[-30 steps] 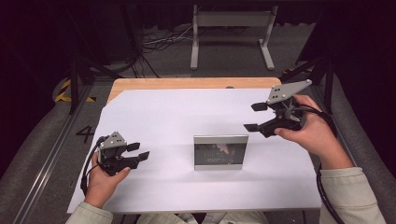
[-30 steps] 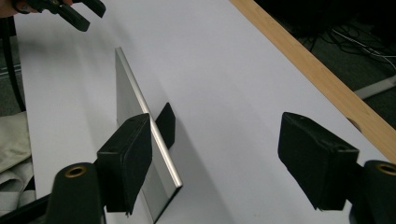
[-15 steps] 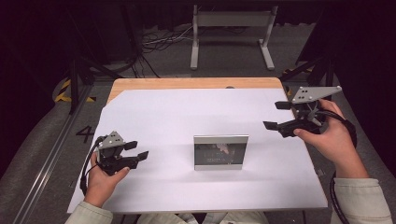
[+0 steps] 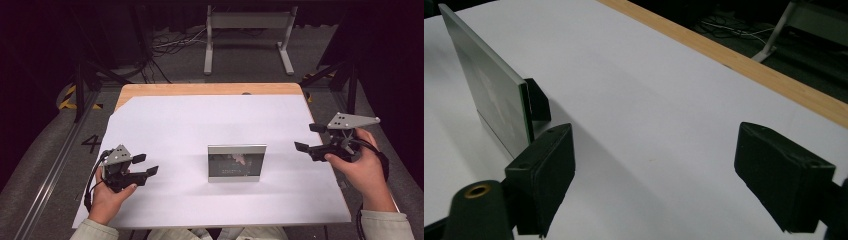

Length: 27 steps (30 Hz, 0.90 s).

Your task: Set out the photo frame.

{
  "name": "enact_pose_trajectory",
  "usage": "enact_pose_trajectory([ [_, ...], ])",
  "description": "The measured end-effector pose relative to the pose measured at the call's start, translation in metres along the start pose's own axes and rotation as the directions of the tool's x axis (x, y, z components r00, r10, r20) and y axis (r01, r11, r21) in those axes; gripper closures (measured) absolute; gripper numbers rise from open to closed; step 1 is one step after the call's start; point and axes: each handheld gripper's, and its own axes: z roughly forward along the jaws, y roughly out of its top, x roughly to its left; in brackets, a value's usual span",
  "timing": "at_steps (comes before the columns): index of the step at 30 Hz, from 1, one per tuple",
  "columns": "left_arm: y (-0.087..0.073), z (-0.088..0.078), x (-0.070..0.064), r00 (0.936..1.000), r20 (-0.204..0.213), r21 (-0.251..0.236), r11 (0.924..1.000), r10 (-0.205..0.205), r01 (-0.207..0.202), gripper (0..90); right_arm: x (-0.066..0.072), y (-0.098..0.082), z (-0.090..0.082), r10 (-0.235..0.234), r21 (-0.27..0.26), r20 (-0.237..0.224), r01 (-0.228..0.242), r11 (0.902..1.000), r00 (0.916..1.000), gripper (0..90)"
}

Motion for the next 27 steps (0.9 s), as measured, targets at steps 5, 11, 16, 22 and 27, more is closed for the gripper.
enact_pose_trajectory([
  [5, 0.0, 0.0, 0.0, 1.0, -0.009, -0.004, 1.0, -0.004, 0.004, 36.0, 0.001, -0.016, 0.006, 0.013, 0.001, 0.007, -0.013, 0.9999, 0.9999, 16.6],
  [11, -0.001, -0.001, 0.003, 0.9997, -0.021, -0.014, 0.9998, -0.016, 0.016, 35.4, 0.003, -0.03, 0.016, 0.034, -0.005, 0.013, -0.034, 0.9994, 0.9993, 16.5],
  [16, -0.002, -0.001, 0.005, 0.9993, -0.032, -0.023, 0.9995, -0.021, 0.02, 35.0, 0.004, -0.037, 0.024, 0.029, 0.022, 0.028, -0.029, 0.9993, 0.9992, 16.4],
  [22, -0.004, -0.001, 0.008, 0.9988, -0.037, -0.027, 0.9992, -0.032, 0.031, 34.2, 0.003, -0.054, 0.028, 0.055, 0.022, 0.049, -0.057, 0.9982, 0.9973, 16.5],
  [27, -0.005, 0.003, 0.009, 0.9982, -0.045, -0.014, 0.9991, -0.039, 0.039, 33.5, 0.002, -0.069, 0.033, 0.094, 0.028, 0.062, -0.096, 0.995, 0.9937, 16.4],
])
